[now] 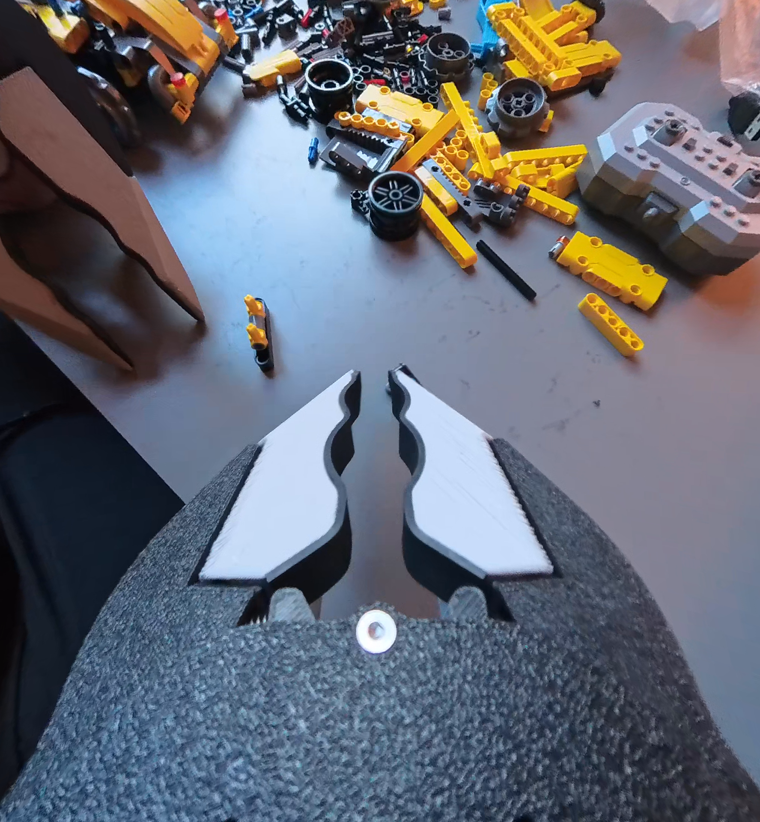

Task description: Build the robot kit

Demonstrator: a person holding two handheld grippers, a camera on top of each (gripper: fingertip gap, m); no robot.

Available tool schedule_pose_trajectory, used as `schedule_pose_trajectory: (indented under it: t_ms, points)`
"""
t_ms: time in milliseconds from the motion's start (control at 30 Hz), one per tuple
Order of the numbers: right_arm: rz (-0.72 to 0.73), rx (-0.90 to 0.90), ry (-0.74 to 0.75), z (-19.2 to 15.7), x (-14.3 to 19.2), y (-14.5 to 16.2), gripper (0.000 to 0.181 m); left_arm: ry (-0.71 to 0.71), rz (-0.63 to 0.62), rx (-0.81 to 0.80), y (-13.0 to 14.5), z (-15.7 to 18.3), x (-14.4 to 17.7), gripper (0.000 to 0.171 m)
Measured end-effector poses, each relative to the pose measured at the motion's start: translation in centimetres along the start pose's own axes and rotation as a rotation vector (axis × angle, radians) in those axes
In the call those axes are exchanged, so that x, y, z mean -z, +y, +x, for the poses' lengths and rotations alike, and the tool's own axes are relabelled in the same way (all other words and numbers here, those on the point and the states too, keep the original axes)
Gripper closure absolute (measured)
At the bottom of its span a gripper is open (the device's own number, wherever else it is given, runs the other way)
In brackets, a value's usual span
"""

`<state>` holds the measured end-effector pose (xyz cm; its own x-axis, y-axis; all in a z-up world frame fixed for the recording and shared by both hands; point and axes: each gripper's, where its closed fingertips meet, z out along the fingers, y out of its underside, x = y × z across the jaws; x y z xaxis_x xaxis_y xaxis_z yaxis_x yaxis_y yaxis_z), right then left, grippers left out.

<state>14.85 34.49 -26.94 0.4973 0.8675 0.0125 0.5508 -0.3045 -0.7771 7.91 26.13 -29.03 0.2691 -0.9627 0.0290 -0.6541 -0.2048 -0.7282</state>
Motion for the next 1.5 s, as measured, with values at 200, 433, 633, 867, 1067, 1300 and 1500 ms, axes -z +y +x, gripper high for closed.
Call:
schedule_pose_trajectory:
  t_ms: [200, 433, 633, 867, 1067, 1300, 1500]
  points:
    - [0.005, -0.002, -0.02, -0.6, -0.5, 0.6, 0.165, -0.001, 0.0, -0.001, 0.0, 0.0, 0.0, 0.137]
    - [0.007, -0.004, -0.018, -0.4, -0.7, 0.7, 0.164, -0.002, -0.001, -0.003, 0.3, 0.5, 0.3, 0.137]
    - [0.007, 0.001, -0.011, -0.2, -0.5, 0.4, 0.164, 0.013, -0.001, -0.014, 0.5, 0.8, 0.5, 0.137]
    - [0.022, -0.02, -0.023, -0.8, -0.6, 0.1, 0.164, 0.025, 0.001, -0.008, 0.5, 0.9, 0.5, 0.135]
    - [0.029, -0.036, -0.024, -0.9, -0.4, 0.1, 0.163, 0.028, 0.0, -0.018, 0.5, 1.1, 0.5, 0.135]
    - [0.032, -0.027, -0.029, -0.9, -0.5, -0.2, 0.162, 0.03, 0.001, -0.016, 0.5, 1.1, 0.5, 0.136]
    - [0.04, -0.024, -0.033, -0.9, -0.5, -0.3, 0.162, 0.031, 0.002, -0.009, 0.4, 1.0, 0.5, 0.137]
